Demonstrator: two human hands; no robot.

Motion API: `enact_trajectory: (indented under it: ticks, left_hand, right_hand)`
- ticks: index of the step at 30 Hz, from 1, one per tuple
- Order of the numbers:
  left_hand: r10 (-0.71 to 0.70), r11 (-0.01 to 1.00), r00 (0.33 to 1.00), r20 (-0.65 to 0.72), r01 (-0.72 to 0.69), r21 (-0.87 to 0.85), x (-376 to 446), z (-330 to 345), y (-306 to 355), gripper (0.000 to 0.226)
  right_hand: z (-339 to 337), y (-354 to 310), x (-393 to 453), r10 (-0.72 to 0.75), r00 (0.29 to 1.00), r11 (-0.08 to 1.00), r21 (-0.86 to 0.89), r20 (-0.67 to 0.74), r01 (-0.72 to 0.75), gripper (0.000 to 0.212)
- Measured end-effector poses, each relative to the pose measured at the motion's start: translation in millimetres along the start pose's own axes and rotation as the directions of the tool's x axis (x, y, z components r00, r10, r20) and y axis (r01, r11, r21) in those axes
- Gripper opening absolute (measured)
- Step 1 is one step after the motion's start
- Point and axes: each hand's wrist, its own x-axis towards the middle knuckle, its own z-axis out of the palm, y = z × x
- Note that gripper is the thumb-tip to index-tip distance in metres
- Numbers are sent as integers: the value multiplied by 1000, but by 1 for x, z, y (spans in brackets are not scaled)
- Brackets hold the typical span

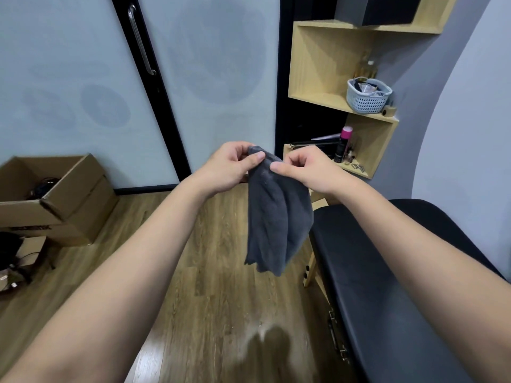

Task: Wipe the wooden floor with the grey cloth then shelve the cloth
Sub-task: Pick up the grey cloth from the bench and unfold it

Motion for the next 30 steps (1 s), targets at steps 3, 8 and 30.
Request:
enact_trajectory:
  ticks: [3,8,30]
  left_hand:
    - [27,993,1000,15,-29,115,2,-6,7,16]
    - [48,951,993,111,-79,297,0,-23,19,25]
    - [259,863,881,-395,-28,504,-13,-159,17,27]
  right_hand:
    - [-3,12,-6,73,989,990,115,125,-87,53]
    - [7,25,-8,91,974,982,142,210,-123,56]
    - [-98,-5,26,-36,986,592,-799,-162,-109,30]
